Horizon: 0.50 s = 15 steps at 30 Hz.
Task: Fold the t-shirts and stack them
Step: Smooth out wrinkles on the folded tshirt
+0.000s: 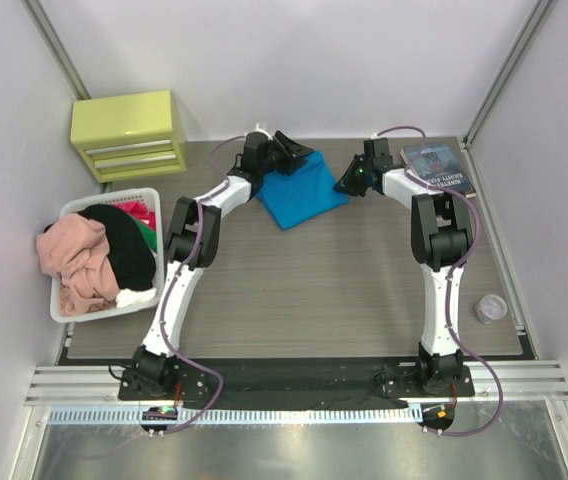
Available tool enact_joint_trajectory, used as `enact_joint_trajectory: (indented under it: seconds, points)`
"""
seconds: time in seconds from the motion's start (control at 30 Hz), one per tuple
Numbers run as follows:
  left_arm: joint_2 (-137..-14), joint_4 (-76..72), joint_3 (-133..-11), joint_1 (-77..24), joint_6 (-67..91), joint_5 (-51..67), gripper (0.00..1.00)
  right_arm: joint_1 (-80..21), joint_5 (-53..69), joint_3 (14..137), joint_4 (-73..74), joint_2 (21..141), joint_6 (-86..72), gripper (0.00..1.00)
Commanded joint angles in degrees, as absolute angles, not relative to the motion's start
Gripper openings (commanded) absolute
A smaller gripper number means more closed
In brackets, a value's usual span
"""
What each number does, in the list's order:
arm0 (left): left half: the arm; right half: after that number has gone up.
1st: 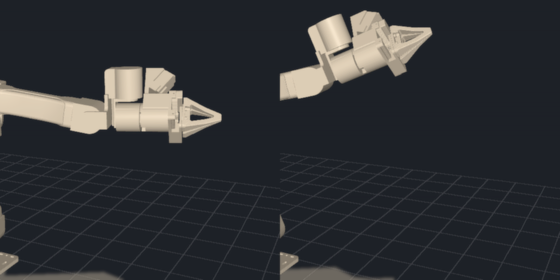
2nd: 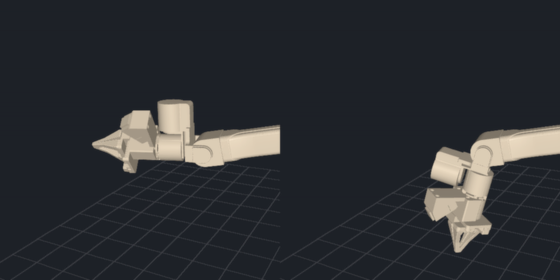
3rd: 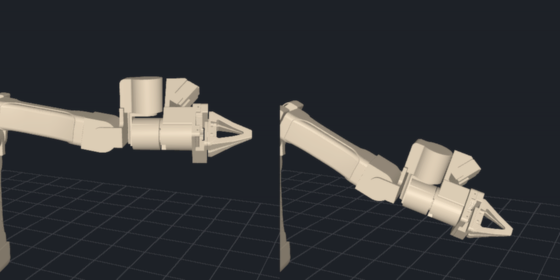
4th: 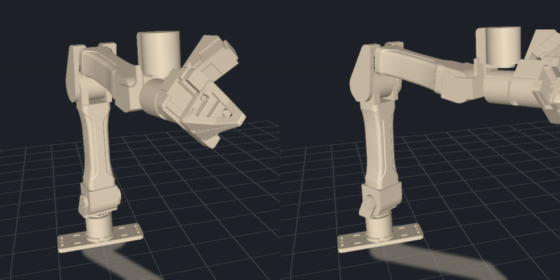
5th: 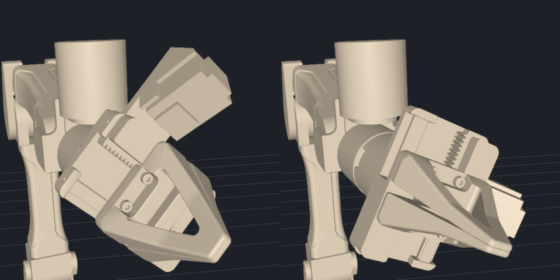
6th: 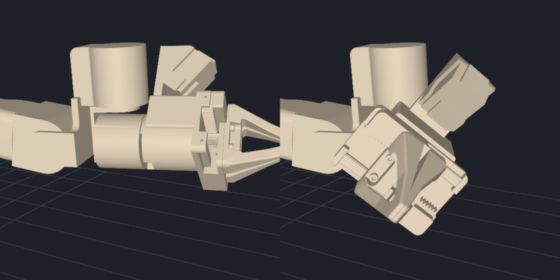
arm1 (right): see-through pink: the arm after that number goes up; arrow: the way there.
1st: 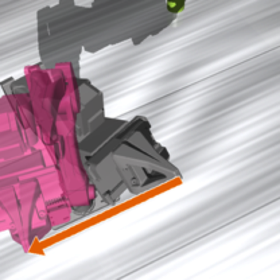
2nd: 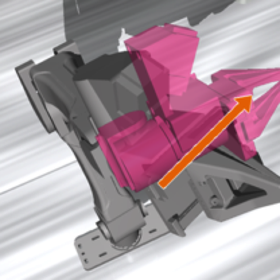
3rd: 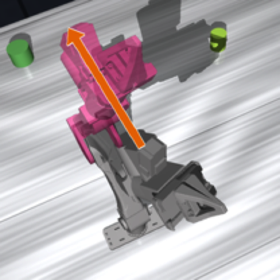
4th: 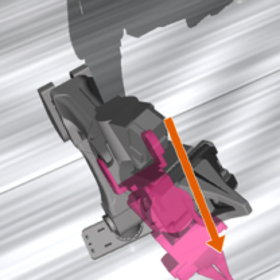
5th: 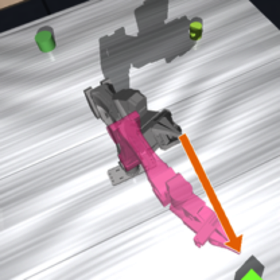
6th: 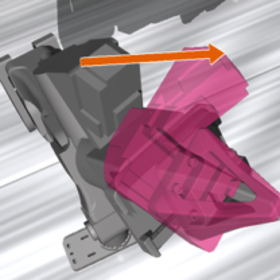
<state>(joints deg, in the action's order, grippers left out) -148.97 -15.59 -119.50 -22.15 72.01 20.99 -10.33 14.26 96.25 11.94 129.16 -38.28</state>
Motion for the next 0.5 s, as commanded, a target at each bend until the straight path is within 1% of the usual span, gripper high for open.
enact_joint_trajectory:
  seconds: [0.0, 0.17, 0.27, 0.47]
  points:
    - [-152.0, -17.9, -125.2, -22.6, 72.4, 19.2, 0.49, -11.1, 12.4, 94.3, 9.8, 128.5, -37.8, 0.16]
    - [-156.3, -14.3, -130.9, -22.4, 70.2, 15.0, 0.48, -11.1, 10.6, 89.7, 9.7, 126.7, -36.9, 0.15]
    - [-157.2, -12.7, -131.9, -22.0, 69.4, 12.9, 0.49, -11.1, 9.9, 87.5, 9.7, 125.6, -36.7, 0.14]
    - [-158.9, -11.5, -133.4, -19.7, 67.7, 12.4, 0.48, -11.9, 9.6, 82.4, 9.3, 123.1, -36.3, 0.13]
